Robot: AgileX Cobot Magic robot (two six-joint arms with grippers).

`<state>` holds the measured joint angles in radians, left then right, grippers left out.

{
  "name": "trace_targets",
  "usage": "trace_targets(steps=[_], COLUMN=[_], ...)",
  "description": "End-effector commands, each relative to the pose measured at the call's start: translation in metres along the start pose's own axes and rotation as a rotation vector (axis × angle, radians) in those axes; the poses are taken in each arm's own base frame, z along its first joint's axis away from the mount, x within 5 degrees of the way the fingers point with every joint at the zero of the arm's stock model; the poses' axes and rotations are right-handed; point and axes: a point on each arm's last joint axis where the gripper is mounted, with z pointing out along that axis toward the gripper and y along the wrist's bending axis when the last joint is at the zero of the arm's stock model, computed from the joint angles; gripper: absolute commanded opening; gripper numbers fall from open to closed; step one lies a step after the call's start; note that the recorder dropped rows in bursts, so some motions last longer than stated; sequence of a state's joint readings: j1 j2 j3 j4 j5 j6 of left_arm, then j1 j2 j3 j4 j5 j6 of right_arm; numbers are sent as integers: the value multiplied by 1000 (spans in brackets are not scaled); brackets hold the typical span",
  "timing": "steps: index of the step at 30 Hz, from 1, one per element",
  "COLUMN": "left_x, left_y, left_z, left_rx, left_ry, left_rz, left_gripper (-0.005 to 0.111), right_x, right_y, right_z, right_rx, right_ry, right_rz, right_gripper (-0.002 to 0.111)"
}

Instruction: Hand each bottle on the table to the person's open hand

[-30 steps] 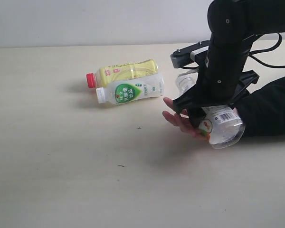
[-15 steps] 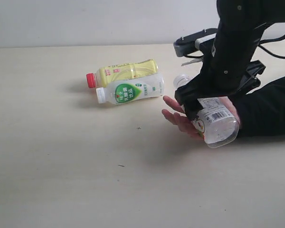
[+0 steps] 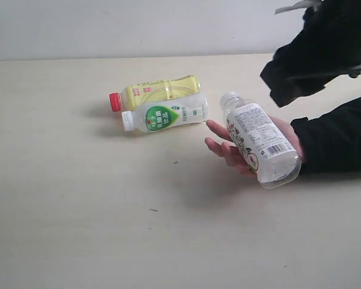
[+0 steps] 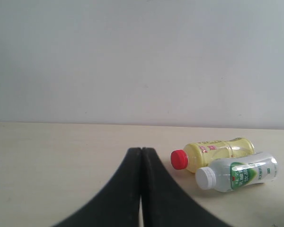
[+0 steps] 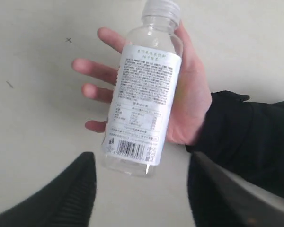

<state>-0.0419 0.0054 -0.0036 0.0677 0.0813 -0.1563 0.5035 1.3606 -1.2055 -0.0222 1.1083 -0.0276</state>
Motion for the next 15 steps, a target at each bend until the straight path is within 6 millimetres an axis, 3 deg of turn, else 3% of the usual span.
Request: trace_targets(steps=[1,2,3,5,9,12,15], left_x=[1,1,1,1,1,1,1], left_y=[0,0,0,0,0,0,0], left_z=[0,0,0,0,0,0,0], left_rx=[-3,-3,-3,-3,-3,-3,-3], left_ry=[0,0,0,0,0,0,0], left_rz=[-1,-1,-1,-1,-1,-1,-1], left_gripper=[0,0,0,0,0,0,0], right_x=[39,58,65,93,150,175,195], right_y=[6,9,11,15,18,19,18], right_z=[-41,-57,-61,-68,-49,-38,-44], right_rx=[-60,-84,-96,-133,-111,-109,-88], right_ry=[-145,-213,-234,-310,-516,-695,-822], right_rz=[-42,-54,-51,-35,-82,-36,-51], right_gripper=[16,4,0,0,0,0,0])
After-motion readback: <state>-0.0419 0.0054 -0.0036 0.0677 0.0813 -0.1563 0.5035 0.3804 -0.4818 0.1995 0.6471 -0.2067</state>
